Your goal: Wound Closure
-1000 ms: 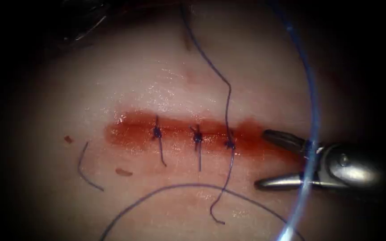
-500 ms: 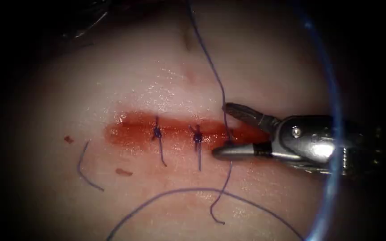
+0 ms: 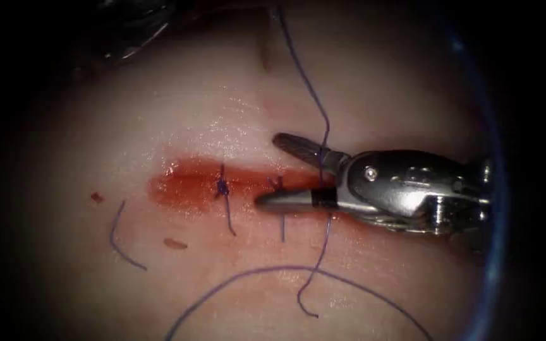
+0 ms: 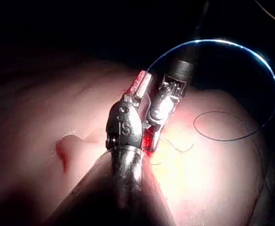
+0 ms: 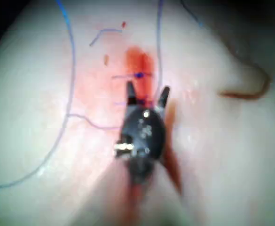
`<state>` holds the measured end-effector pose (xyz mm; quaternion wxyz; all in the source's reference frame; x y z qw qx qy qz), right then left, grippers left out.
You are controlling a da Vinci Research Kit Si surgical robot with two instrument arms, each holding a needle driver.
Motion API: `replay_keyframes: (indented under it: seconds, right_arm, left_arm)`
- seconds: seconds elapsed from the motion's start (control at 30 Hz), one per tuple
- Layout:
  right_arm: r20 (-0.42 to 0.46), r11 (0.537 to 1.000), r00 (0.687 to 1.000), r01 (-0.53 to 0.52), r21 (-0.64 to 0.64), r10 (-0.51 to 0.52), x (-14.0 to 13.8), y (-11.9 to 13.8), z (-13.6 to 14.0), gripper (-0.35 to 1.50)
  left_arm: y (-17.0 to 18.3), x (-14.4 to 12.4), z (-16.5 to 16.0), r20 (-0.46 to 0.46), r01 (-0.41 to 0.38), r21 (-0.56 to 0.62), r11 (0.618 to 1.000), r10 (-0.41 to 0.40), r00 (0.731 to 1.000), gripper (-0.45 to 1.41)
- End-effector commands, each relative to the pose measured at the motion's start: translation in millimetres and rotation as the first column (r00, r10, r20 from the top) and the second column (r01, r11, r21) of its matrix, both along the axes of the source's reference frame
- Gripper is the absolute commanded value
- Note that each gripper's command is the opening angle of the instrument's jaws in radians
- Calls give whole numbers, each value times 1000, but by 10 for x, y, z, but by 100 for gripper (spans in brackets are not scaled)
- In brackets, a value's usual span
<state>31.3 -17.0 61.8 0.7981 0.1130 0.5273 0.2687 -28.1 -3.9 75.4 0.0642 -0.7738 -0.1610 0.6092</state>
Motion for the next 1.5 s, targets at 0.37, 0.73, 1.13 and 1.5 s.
replay_keyframes:
  seconds: [0.37,0.73,1.13,1.5]
  right_arm:
    - [-20,1000,1000,16,12,-15,13,-11,12,104]
    - [-22,1000,1000,14,19,-13,12,-10,18,99]
    - [-36,999,999,33,26,-32,10,-12,16,-35]
    - [-9,1000,1000,20,8,-20,4,-5,7,-35]
  left_arm:
    - [-5,-7,5,3,-2,1,1000,2,1000,-45]
    - [-6,-10,1,4,-2,3,1000,2,1000,-45]
    - [-9,-15,-1,10,-11,2,1000,11,1000,-45]
    - [-6,-9,-4,16,-21,4,1000,21,1000,-45]
